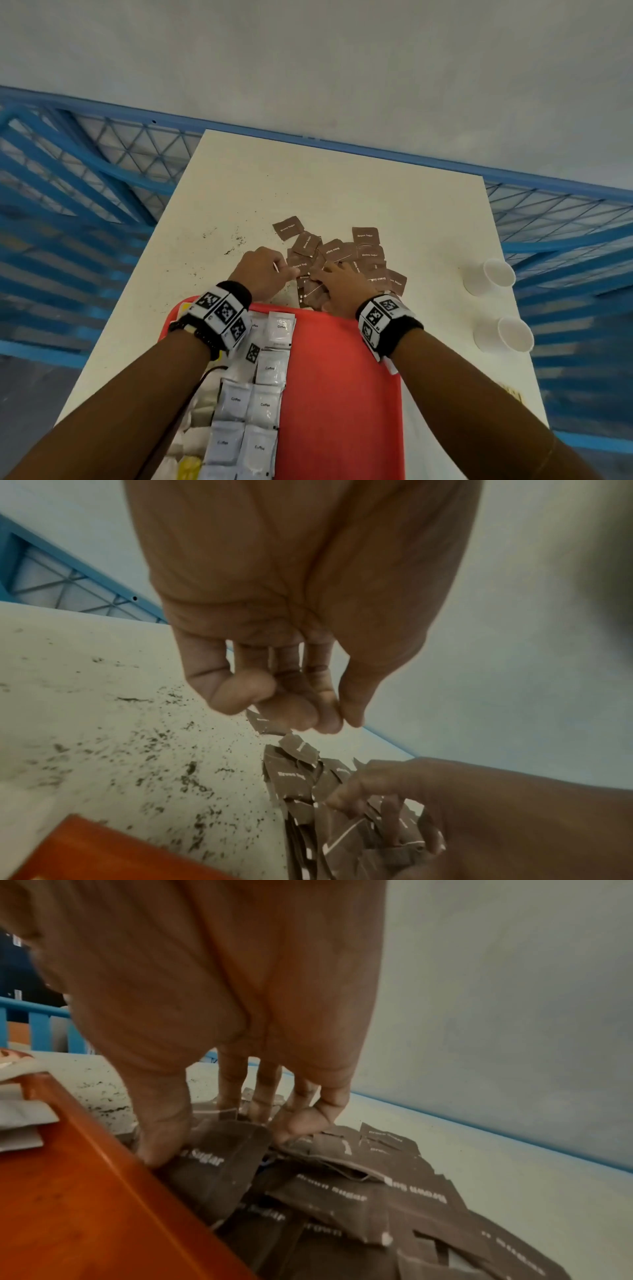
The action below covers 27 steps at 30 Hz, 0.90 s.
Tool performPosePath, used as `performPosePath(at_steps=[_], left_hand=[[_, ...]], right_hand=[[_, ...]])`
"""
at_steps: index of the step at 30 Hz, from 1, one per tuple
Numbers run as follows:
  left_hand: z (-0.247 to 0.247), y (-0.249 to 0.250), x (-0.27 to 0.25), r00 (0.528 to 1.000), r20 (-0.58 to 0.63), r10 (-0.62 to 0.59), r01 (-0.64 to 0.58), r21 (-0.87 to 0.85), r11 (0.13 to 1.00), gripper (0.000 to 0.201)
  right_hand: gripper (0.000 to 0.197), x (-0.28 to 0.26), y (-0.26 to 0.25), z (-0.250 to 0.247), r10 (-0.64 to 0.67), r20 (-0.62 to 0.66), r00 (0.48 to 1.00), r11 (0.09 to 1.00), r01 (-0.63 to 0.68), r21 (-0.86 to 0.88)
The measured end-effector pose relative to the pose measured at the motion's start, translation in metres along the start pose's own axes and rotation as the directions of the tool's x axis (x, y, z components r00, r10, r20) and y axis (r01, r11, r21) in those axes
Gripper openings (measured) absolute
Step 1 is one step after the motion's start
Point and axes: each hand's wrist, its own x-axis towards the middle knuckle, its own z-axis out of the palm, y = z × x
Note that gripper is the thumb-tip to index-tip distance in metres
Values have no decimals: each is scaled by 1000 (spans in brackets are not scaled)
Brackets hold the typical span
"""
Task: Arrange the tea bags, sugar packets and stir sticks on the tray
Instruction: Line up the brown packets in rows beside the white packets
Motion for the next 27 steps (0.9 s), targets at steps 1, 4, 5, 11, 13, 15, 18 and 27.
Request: performPosePath(at_steps=[1,4,5,11,13,15,18,27], left_hand=[[2,2,8,1000,-5,-11,11,7,1000,32],[7,7,30,1000,-5,-30,30,72,997,32],[9,10,36,999,-6,-35,35,95,995,31],[26,38,66,998,-24,-61,64,177,982,23],[38,45,79,998,-2,-64,63,191,980,37],[50,52,93,999,-2,-53,53,213,976,44],[65,66,106,1000,-18,-17,21,265,964,54],[67,67,108,998,-25,-62,65,160,985,41]], right_hand=[[60,1,1,2,-1,-9,1000,1000,1,17],[52,3,6,9,-6,-69,998,988,17,156],[47,2,7,10,1,-93,996,983,16,185],[12,-19,28,19,135,-244,960,911,-24,412],[13,-31,43,22,220,-284,933,869,-56,492],[16,-45,56,25,276,-291,916,830,-74,553],[23,-66,66,26,262,-293,920,772,-18,636],[7,-80,78,23,435,-261,862,551,-25,834]])
